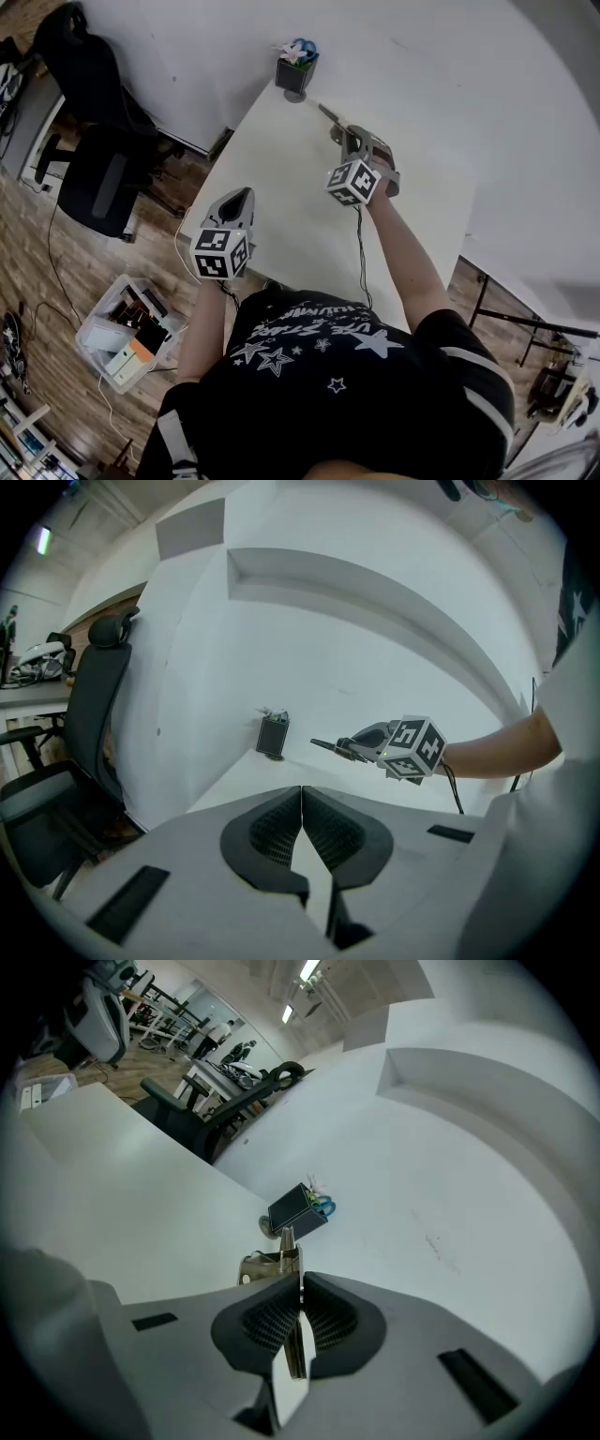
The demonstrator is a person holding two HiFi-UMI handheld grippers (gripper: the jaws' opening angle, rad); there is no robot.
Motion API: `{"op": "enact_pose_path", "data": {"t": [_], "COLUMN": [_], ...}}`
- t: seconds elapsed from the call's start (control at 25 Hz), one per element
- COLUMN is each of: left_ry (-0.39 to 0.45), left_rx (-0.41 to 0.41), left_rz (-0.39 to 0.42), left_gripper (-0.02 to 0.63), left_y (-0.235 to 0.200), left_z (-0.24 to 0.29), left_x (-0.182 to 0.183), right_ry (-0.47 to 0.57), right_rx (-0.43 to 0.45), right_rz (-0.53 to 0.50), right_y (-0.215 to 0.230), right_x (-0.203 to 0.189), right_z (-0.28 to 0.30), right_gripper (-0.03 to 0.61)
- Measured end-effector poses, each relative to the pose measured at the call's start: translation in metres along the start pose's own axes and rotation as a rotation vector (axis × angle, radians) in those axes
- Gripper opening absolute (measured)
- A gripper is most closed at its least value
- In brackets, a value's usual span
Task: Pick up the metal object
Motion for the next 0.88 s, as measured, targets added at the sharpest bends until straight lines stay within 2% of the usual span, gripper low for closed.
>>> {"op": "enact_pose_path", "data": {"t": [0.32, 0.52, 0.88], "left_ry": [0.047, 0.054, 0.053], "left_rx": [0.009, 0.029, 0.086], "left_rz": [0.021, 0.012, 0.000], "left_gripper": [0.020, 0.020, 0.020], "left_y": [0.040, 0.074, 0.143], "left_z": [-0.039, -0.065, -0.096], "left_x": [0.001, -0.012, -0.038], "right_ry": [0.051, 0.088, 0.151], "right_rx": [-0.017, -0.002, 0.059], "right_rz": [0.003, 0.008, 0.012], "right_y": [0.008, 0.001, -0.013], "right_x": [-0.007, -0.020, -0.064], "right_z": [-0.064, -0.106, -0.174], "right_gripper": [0.051, 0.051, 0.051]}}
Point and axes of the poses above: the fingertips, and each gripper's own axes: z forward along the fingers, y to its right, x out of its top, the point moved 9 cm from there along -z, backward along the fingers, and after that the axes turned 2 degrees about y, right-handed, at the moved point
